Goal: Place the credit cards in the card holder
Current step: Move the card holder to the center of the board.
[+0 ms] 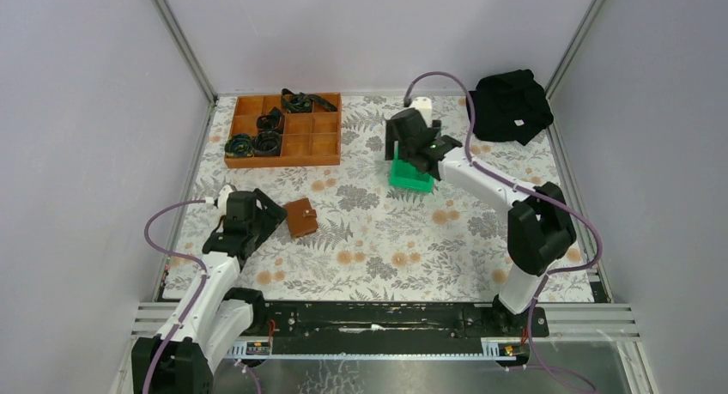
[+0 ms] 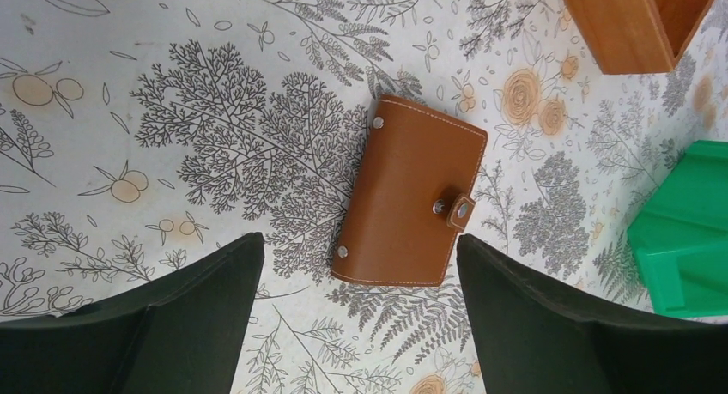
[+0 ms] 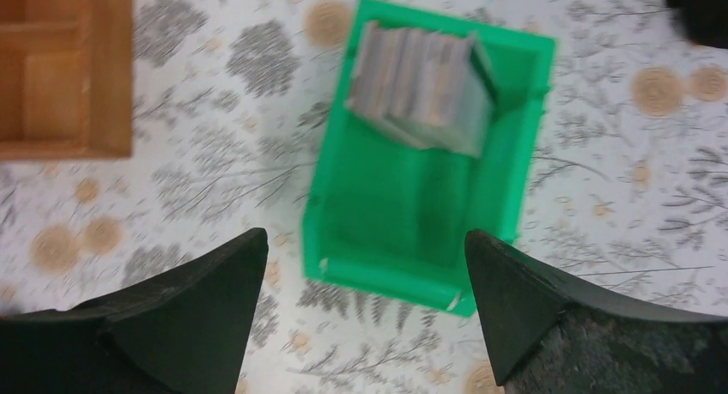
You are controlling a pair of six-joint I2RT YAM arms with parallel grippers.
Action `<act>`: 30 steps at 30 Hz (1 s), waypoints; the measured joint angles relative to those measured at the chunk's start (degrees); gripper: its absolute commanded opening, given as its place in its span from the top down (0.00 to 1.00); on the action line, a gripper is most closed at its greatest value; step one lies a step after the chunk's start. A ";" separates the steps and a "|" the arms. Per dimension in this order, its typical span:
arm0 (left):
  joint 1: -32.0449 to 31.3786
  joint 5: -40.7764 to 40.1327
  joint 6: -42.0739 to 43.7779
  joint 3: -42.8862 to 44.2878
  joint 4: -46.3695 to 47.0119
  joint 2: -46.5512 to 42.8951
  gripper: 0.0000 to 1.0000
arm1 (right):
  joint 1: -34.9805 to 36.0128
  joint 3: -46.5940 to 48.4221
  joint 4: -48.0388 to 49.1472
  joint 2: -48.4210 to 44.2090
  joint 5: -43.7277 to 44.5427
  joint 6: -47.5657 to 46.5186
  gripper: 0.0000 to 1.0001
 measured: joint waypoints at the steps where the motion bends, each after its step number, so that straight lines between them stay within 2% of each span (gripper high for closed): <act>1: -0.02 0.13 -0.02 -0.24 0.17 0.15 0.11 | -1.77 0.00 -0.02 0.00 -0.17 0.04 0.07; 11: -0.83 0.74 -0.02 -1.70 0.98 3.13 0.15 | -9.05 4.79 -0.24 4.37 -4.15 0.74 0.08; 15: -1.07 0.66 0.00 -1.70 1.62 4.52 0.21 | -11.21 7.61 -0.07 7.87 -6.03 1.07 0.09; 24: -1.16 -1.99 -0.52 -1.70 2.95 8.07 0.47 | -13.84 11.28 -0.04 12.04 -9.29 1.51 0.12; 30: -1.16 -3.96 -1.09 -1.68 3.43 11.89 0.59 | -14.53 11.82 -0.07 12.70 -10.47 1.51 0.13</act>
